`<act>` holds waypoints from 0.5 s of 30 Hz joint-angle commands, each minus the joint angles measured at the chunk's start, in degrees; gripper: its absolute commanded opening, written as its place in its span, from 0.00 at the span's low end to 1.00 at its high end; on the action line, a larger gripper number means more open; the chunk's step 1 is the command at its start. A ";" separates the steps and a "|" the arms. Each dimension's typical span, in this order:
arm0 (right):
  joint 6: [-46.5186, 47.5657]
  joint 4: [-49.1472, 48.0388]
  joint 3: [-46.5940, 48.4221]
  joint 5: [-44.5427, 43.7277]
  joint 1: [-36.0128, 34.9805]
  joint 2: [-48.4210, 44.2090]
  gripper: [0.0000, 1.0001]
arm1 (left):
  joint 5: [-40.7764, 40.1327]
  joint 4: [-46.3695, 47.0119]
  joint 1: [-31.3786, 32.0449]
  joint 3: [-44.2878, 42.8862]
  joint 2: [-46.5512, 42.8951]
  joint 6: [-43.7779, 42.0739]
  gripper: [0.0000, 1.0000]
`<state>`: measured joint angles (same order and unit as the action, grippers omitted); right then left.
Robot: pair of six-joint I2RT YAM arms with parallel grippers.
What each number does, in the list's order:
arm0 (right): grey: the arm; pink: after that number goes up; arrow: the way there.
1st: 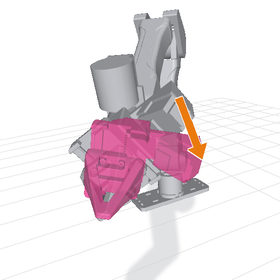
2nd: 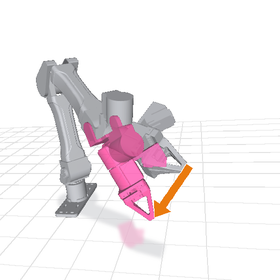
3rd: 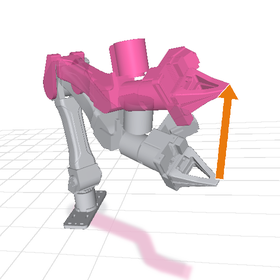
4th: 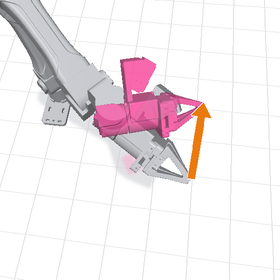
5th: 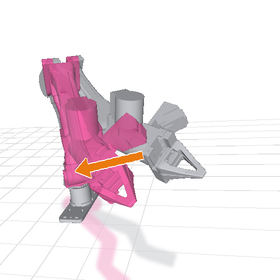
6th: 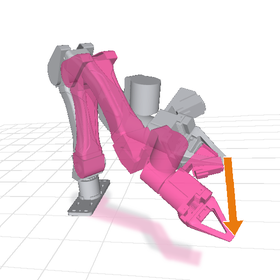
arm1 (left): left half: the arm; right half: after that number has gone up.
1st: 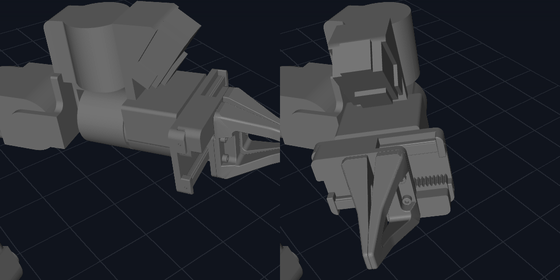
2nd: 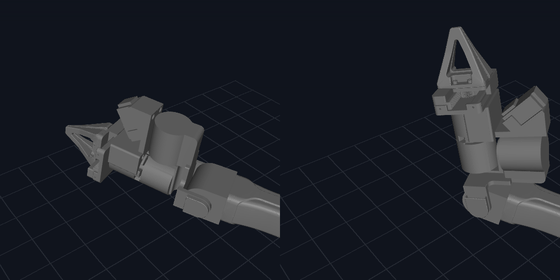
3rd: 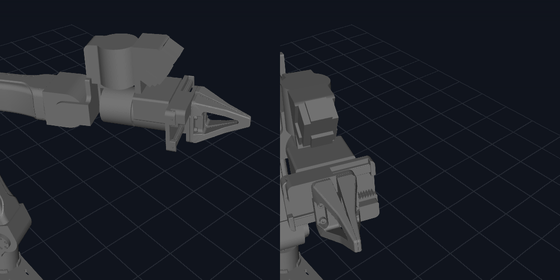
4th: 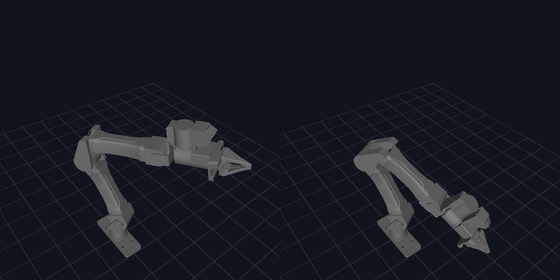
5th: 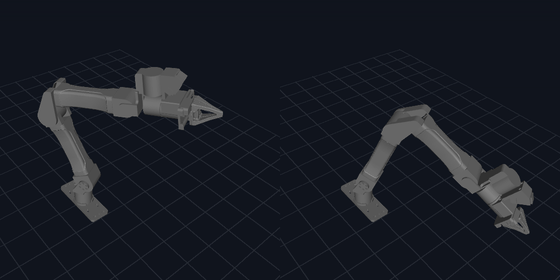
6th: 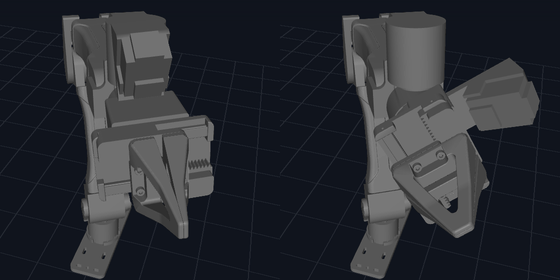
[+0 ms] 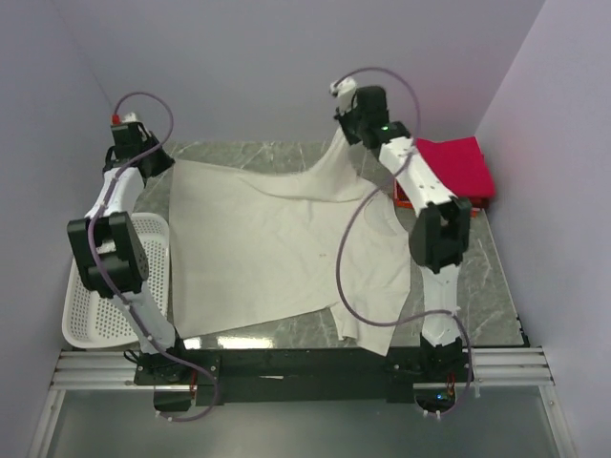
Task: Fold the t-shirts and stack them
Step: Flatten the tshirt out
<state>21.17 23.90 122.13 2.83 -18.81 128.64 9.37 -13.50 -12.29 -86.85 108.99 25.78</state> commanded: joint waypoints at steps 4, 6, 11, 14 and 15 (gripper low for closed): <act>4.49 0.09 0.22 -0.53 -6.23 -33.95 0.00 | 10.58 7.51 0.08 5.43 -31.22 2.78 0.00; 4.93 1.06 -0.39 -1.94 -9.38 -42.62 0.00 | 13.82 9.27 0.25 8.26 -38.12 4.88 0.00; 3.71 5.01 3.20 -7.57 -14.76 -54.71 0.00 | 16.55 8.84 1.48 9.77 -55.52 10.15 0.00; 1.69 6.42 5.40 -8.19 -15.82 -61.56 0.00 | 19.11 9.89 2.71 8.10 -60.98 15.25 0.00; 1.60 6.60 6.27 -9.24 -15.65 -64.10 0.00 | 19.37 9.63 2.80 7.14 -61.96 16.57 0.00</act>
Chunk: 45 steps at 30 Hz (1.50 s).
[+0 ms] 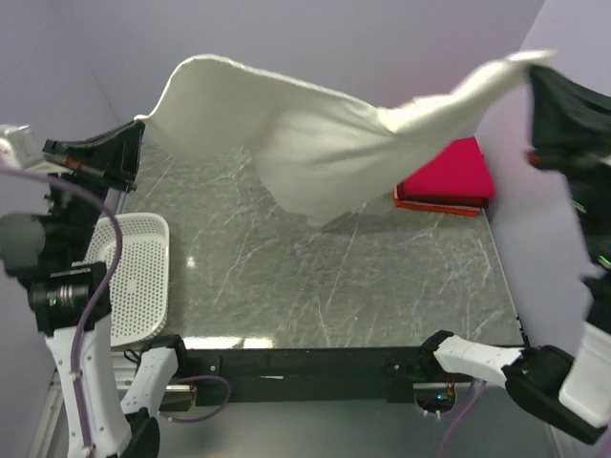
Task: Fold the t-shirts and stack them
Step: Flatten the tshirt out
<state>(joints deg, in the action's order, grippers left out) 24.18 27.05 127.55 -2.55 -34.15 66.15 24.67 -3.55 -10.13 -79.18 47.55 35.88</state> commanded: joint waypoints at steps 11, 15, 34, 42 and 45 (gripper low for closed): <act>0.95 2.49 3.86 -6.86 7.52 -5.42 0.00 | 5.48 -3.74 0.55 -14.26 -2.72 6.75 0.01; 0.34 -1.02 -5.18 -6.07 7.52 -0.95 0.00 | 0.49 -4.97 0.64 -4.69 -3.78 1.32 0.00; -2.57 -3.15 12.98 1.33 10.77 77.27 0.00 | -20.36 -8.84 0.55 3.69 57.00 -6.34 0.00; -2.21 -5.08 10.88 -0.01 12.18 78.61 0.00 | -24.31 -12.09 0.46 -2.56 65.39 -8.63 0.00; -3.35 -4.29 11.76 1.13 13.05 78.08 0.00 | -24.05 -12.09 0.46 -3.00 64.34 -8.81 0.00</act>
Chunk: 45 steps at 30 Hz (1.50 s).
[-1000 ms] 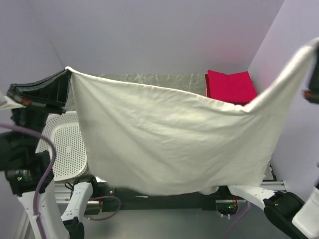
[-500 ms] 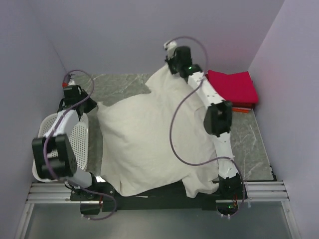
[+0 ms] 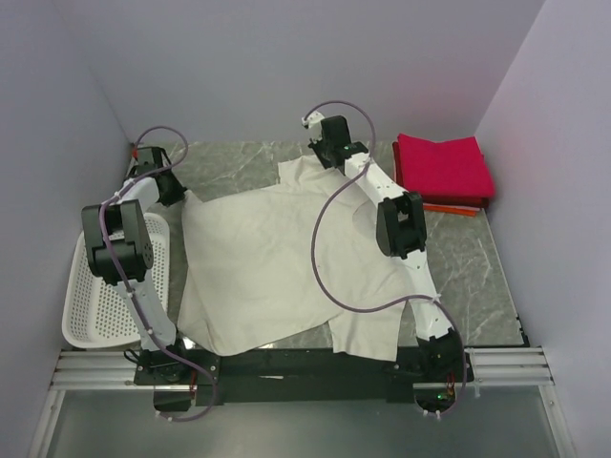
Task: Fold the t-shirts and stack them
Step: Flatten the tshirt out
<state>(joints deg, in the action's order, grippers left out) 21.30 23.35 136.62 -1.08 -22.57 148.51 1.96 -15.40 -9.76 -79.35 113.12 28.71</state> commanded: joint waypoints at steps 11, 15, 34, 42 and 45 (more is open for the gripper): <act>-2.40 -2.34 0.07 3.71 3.84 -10.42 0.00 | 0.33 4.22 0.09 -0.45 -9.84 -3.31 0.00; -2.84 -3.58 -1.79 7.49 3.67 -12.72 0.00 | 0.68 2.31 0.09 -2.64 -9.86 -3.75 0.00; -2.49 -5.60 -2.75 10.31 6.30 -14.30 0.00 | 0.33 2.48 -3.34 -7.30 -1.07 -4.98 0.00; -2.93 -6.65 -0.30 10.05 7.45 -11.76 0.00 | -0.37 -0.33 -3.34 -14.16 7.90 -5.59 0.00; -3.37 -7.09 1.28 7.94 8.06 -10.44 0.00 | -3.61 -1.47 -3.43 -16.17 9.31 -5.59 0.00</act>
<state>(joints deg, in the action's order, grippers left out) 18.68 20.08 134.69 8.47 -15.33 139.15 1.19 -16.40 -13.15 -91.20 122.30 24.21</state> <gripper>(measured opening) 0.007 0.012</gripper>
